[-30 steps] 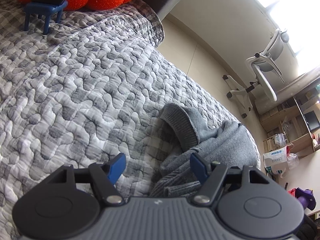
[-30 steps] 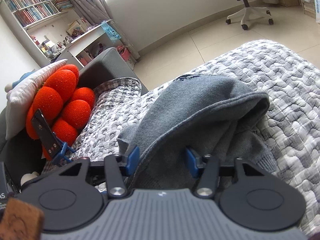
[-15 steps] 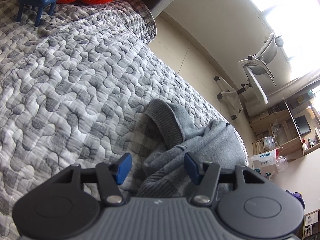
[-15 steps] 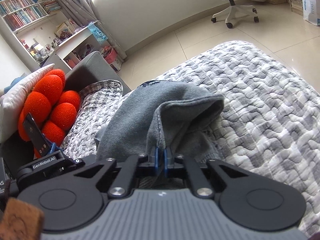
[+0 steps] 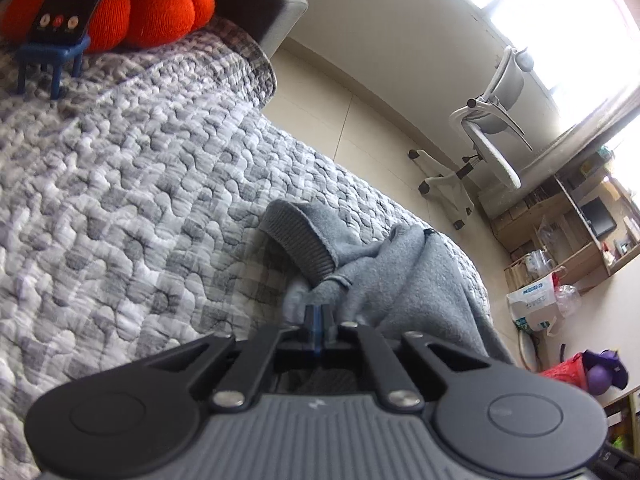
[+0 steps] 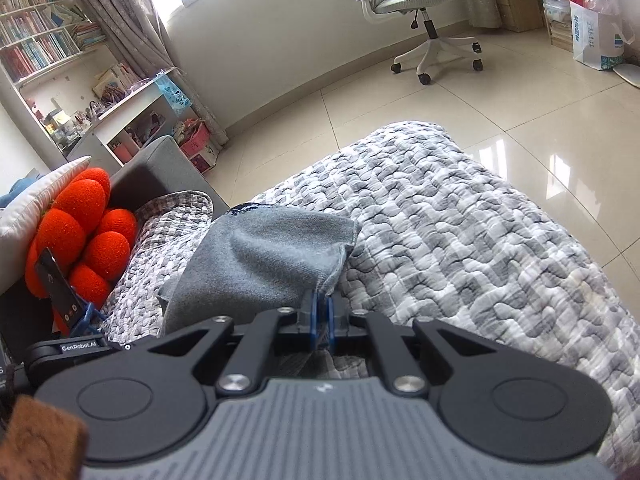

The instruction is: Fold clothes

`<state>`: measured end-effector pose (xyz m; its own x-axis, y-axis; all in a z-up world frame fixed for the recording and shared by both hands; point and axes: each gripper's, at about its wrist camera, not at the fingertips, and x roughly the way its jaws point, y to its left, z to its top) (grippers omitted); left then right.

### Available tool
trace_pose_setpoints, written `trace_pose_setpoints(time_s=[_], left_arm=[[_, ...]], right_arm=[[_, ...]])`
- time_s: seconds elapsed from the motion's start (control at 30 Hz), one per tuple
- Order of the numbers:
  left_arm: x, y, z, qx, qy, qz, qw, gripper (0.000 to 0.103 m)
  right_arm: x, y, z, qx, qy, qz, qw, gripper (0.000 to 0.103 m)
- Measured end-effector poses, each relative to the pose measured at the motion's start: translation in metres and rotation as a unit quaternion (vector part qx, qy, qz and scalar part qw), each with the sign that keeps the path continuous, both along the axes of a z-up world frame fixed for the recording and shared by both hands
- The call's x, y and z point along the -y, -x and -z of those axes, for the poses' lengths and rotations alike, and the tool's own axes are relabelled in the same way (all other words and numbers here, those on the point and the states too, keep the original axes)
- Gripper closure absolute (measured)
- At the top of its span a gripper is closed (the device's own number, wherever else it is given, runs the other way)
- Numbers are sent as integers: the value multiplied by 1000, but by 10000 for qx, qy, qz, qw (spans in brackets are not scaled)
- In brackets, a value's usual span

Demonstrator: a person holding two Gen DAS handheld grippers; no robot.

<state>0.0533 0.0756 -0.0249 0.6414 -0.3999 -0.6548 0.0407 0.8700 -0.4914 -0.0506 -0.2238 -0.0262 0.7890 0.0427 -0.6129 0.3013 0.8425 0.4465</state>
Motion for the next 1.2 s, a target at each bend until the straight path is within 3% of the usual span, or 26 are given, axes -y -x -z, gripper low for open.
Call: trace_pose_setpoints(time_s=[0.1,0.33,0.4,0.47,0.53,0.63,0.67,0.77,1.03,1.2], left_arm=[[-7,12,-9,224,-130,84,9996,103],[-9,20,-10,308,-450,185,9983,102],[-9,18,-7,241,-425,111,9987,95],[-9,13,-3,146,-333,45,9993,72],[-9,8,0,58,-222,-16,9997,61],[-4,0,6,-100,3,-61,9999,59],[-3,-3,8,-160,61,-71,9998,58],[2,-9,14,-320,160,-127,9993,58],[7,-28,30,-676,457,-265,9963,60],[5,-40,39,-965,713,-172,9926,75]], right_arm=[[1,7,-4,42,94,-11,9999,97],[7,20,-4,91,296,39,9995,101],[11,20,0,31,237,74,9997,100],[13,19,3,11,125,151,9998,91],[14,18,6,-14,20,211,9998,88],[12,11,10,-57,-162,183,9997,87],[10,9,12,-72,-210,177,9996,83],[3,3,18,-18,-361,169,9992,47],[-44,-33,22,6,-540,-358,9979,47],[-80,-51,26,38,-523,-997,9936,46]])
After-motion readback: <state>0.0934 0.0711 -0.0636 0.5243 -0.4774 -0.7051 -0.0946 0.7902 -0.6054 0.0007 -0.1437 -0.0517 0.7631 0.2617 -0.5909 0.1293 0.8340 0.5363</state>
